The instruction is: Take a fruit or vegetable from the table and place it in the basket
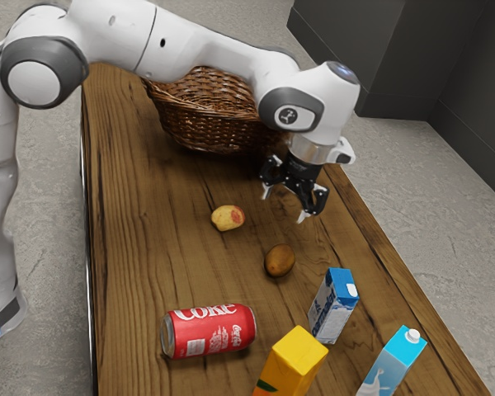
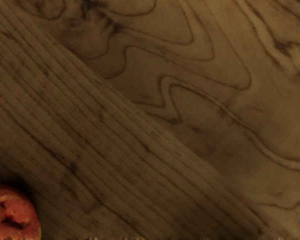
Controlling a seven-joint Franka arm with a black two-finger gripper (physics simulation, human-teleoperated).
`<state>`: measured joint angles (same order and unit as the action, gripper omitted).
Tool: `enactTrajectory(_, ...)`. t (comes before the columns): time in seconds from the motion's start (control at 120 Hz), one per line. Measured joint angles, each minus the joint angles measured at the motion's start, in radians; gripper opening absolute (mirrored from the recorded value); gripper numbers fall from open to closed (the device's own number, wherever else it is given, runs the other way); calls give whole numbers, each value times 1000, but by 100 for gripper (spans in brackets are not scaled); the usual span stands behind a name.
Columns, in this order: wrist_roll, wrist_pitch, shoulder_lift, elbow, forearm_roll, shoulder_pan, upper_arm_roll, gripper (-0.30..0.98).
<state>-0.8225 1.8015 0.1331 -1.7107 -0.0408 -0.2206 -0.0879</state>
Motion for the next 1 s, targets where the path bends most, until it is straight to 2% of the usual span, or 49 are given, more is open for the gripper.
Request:
enactTrajectory(0.417,-22,18,2,-13,36,-118,-12,69)
enactTrajectory(0.633,-11,20,6,-38,63,-119,-39,69)
enactTrajectory(1.0,1,34,44,-48,69,-150,-38,69)
